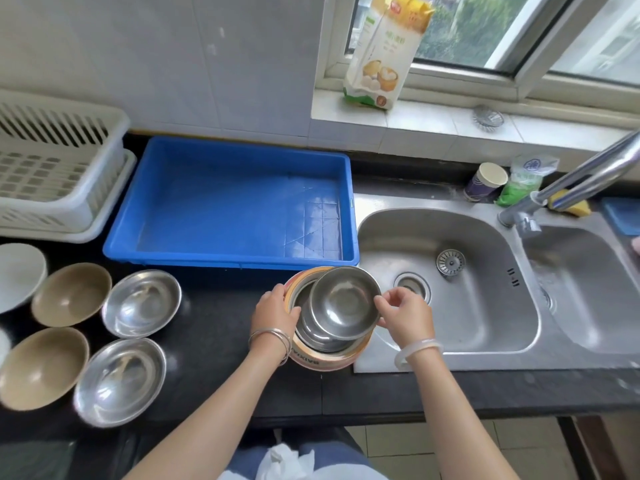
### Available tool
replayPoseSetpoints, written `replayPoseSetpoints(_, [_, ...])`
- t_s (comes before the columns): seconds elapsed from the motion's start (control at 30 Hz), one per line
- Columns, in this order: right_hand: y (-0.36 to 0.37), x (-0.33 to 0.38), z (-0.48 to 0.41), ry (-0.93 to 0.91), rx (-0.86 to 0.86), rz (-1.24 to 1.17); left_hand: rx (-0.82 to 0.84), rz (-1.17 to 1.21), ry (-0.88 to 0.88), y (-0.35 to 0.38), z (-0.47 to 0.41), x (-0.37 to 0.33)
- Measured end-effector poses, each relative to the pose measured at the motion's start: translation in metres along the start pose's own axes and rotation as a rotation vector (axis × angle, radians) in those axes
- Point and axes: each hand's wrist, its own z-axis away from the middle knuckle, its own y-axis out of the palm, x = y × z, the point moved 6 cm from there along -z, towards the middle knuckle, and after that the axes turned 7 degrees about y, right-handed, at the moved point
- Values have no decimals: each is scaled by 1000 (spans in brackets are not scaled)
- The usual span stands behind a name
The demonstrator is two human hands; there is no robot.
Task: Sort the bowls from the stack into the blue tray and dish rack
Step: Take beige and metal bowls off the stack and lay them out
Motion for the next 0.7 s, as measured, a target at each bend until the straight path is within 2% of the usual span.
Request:
replayPoseSetpoints(0.23, [-16, -7, -1, -3, -40, -103, -7, -114, -22, 8, 2, -9])
replayPoseSetpoints(0.5, [-27, -13, -3, -24, -53, -139, -60, -29, -17, -1, 3, -13])
replayPoseSetpoints(0.7, [-33, -13, -5, -26, -43, -178, -240, -85, 154, -12, 9, -28])
